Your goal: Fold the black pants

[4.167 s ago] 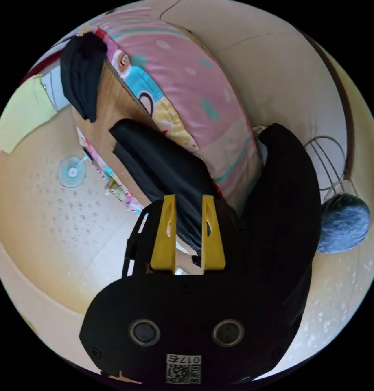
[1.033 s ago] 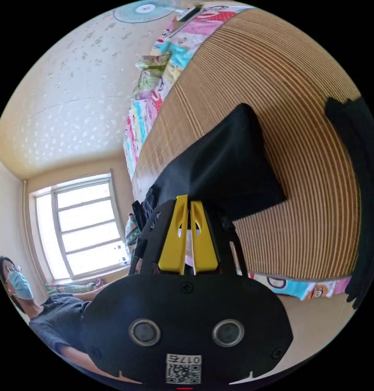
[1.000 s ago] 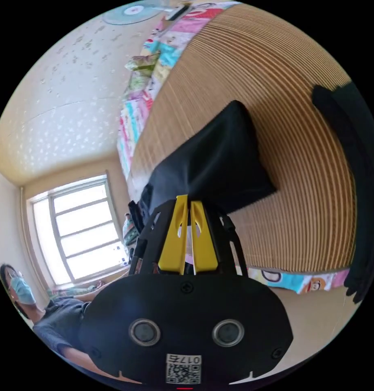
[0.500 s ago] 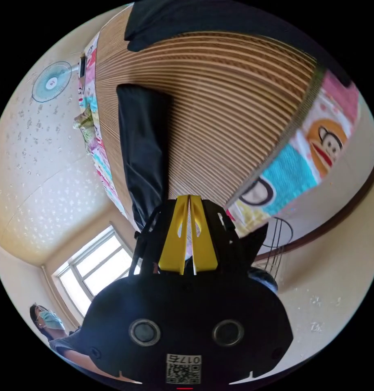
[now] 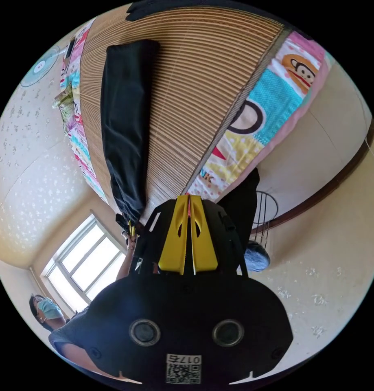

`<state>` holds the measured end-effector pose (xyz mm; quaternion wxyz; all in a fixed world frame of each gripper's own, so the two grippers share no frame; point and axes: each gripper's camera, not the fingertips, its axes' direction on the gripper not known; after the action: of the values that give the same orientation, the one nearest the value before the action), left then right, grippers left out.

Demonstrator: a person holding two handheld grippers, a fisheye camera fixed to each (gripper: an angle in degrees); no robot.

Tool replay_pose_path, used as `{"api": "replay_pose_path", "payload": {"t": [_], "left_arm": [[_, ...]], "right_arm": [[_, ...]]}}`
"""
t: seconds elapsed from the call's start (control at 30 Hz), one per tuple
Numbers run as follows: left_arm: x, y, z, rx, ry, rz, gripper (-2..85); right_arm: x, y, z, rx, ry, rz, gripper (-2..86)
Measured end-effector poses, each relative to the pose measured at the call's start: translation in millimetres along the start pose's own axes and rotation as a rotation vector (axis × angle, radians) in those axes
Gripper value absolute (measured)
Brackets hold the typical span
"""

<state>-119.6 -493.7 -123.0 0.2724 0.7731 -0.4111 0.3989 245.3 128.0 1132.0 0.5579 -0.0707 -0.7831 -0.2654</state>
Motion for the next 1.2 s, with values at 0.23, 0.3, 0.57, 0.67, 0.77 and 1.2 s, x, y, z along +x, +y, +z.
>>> {"api": "replay_pose_path", "payload": {"t": [0.23,0.3,0.57,0.67,0.77,1.2], "left_arm": [[-68.1,8.2,-31.3,0.075,0.0,-0.303,4.5],[-39.8,2.4,-24.3,0.126,0.007,-0.157,4.5],[141.6,64.8,67.7,0.005,0.001,0.496,4.9],[187.4,115.8,142.6,-0.116,-0.019,0.659,7.5],[192.9,156.7,235.6,-0.385,-0.004,0.75,7.9],[24.7,67.0,273.2,-0.283,-0.334,0.41,18.3]], "right_arm": [[-34.7,-30.7,22.6,-0.047,-0.137,-0.09,0.4],[-47.5,-39.0,28.5,-0.076,-0.166,-0.149,0.4],[-52.9,-58.6,31.6,-0.125,-0.194,-0.254,0.4],[-39.6,-68.0,29.9,-0.102,-0.243,-0.241,0.4],[-20.2,-77.8,30.0,-0.079,-0.29,-0.206,0.3],[-65.1,-128.0,62.0,-0.189,0.03,-0.425,0.4]]}}
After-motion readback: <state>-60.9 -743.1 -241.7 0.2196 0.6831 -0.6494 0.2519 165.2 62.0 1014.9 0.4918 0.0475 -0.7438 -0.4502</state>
